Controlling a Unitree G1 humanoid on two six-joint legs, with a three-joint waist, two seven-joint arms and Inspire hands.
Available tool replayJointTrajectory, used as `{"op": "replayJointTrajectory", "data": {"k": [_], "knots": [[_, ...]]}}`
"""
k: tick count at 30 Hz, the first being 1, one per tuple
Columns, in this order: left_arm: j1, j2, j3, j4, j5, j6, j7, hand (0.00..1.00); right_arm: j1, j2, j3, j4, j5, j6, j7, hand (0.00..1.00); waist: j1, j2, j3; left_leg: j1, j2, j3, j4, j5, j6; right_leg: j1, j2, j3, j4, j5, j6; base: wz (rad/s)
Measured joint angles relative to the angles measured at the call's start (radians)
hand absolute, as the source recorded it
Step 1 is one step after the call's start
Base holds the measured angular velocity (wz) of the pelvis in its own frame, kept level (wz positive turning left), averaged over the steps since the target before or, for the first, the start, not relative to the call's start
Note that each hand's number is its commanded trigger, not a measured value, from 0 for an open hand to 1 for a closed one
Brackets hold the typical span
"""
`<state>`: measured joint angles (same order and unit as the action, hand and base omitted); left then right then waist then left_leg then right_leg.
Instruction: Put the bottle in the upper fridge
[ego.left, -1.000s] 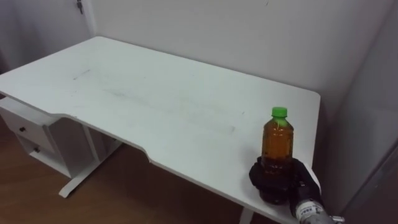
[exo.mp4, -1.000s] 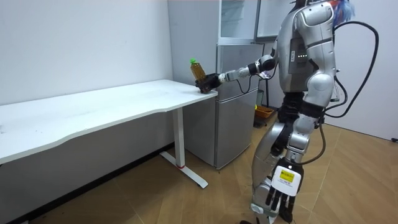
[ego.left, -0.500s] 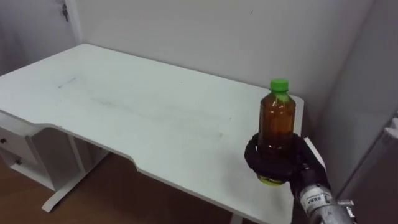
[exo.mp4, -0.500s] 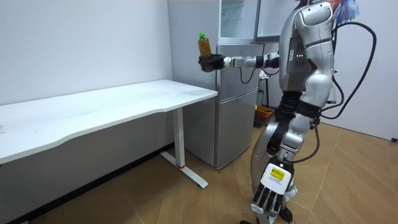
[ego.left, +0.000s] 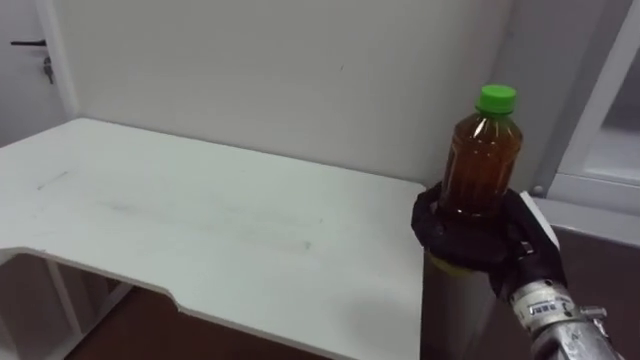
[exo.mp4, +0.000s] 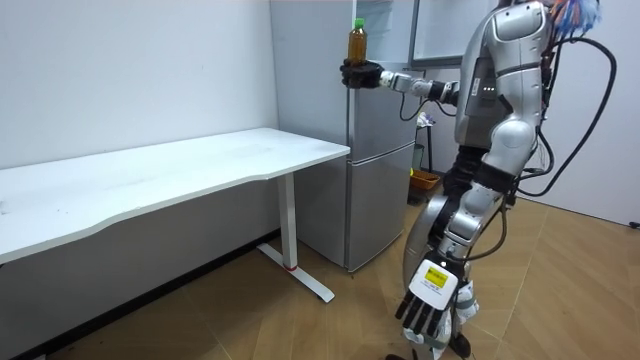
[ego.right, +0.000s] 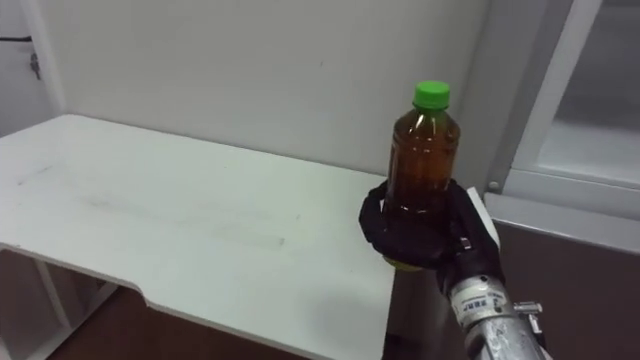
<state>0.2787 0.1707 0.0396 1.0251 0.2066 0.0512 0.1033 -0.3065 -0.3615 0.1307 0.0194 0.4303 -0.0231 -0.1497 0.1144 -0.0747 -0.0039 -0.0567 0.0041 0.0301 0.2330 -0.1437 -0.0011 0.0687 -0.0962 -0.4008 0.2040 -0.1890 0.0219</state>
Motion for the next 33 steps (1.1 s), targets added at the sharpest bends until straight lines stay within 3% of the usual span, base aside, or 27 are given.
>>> {"op": "replayJointTrajectory", "data": {"k": [8, 12, 15, 20, 24, 33], "knots": [[0.007, -0.002, 0.057, 0.009, 0.003, -0.007, -0.007, 0.0, -0.001, -0.006, -0.049, -0.078, -0.009, 0.0, 0.0, 1.0, -0.008, 0.003, 0.0001, 0.016, 0.0, 0.017, -0.006, 0.0, 0.001, 0.003, -0.001, 0.016, -0.001, 0.0, 0.002, -0.06], [0.011, -0.002, 0.101, 0.017, 0.003, -0.009, -0.004, 0.0, -0.001, -0.08, -0.16, -0.084, -0.009, 0.0, -0.026, 1.0, -0.017, -0.004, 0.0007, 0.031, -0.002, 0.019, -0.019, 0.001, 0.002, 0.018, -0.002, 0.018, -0.002, -0.003, 0.005, -0.01], [0.025, -0.002, 0.107, 0.018, 0.002, -0.009, 0.0, 0.0, -0.001, -0.11, -0.215, -0.088, 0.003, 0.0, -0.043, 1.0, -0.03, -0.006, 0.0009, 0.052, 0.002, 0.042, -0.036, 0.001, 0.001, 0.02, 0.0, 0.044, -0.002, -0.005, 0.005, -0.19], [0.03, -0.001, 0.106, 0.015, 0.002, -0.013, 0.003, 0.0, -0.001, -0.114, -0.249, -0.089, 0.029, 0.0, -0.069, 1.0, -0.058, -0.017, 0.0099, 0.068, 0.006, 0.066, -0.049, -0.001, -0.001, 0.016, 0.004, 0.073, -0.002, -0.006, 0.005, -0.19], [0.029, 0.004, 0.107, 0.014, 0.002, -0.02, 0.003, 0.0, -0.001, -0.114, -0.273, -0.089, 0.051, 0.0, -0.071, 1.0, -0.079, -0.024, 0.0071, 0.071, 0.008, 0.08, -0.049, -0.006, -0.002, 0.013, 0.006, 0.09, -0.002, -0.005, 0.005, -0.11], [0.05, 0.006, 0.16, 0.014, 0.003, -0.024, 0.0, 0.0, 0.001, -0.126, -0.318, -0.087, 0.081, 0.001, -0.103, 1.0, -0.085, -0.016, 0.0, 0.084, 0.019, 0.1, -0.047, -0.016, -0.007, 0.017, 0.014, 0.098, -0.001, -0.005, 0.003, -0.07]]}}
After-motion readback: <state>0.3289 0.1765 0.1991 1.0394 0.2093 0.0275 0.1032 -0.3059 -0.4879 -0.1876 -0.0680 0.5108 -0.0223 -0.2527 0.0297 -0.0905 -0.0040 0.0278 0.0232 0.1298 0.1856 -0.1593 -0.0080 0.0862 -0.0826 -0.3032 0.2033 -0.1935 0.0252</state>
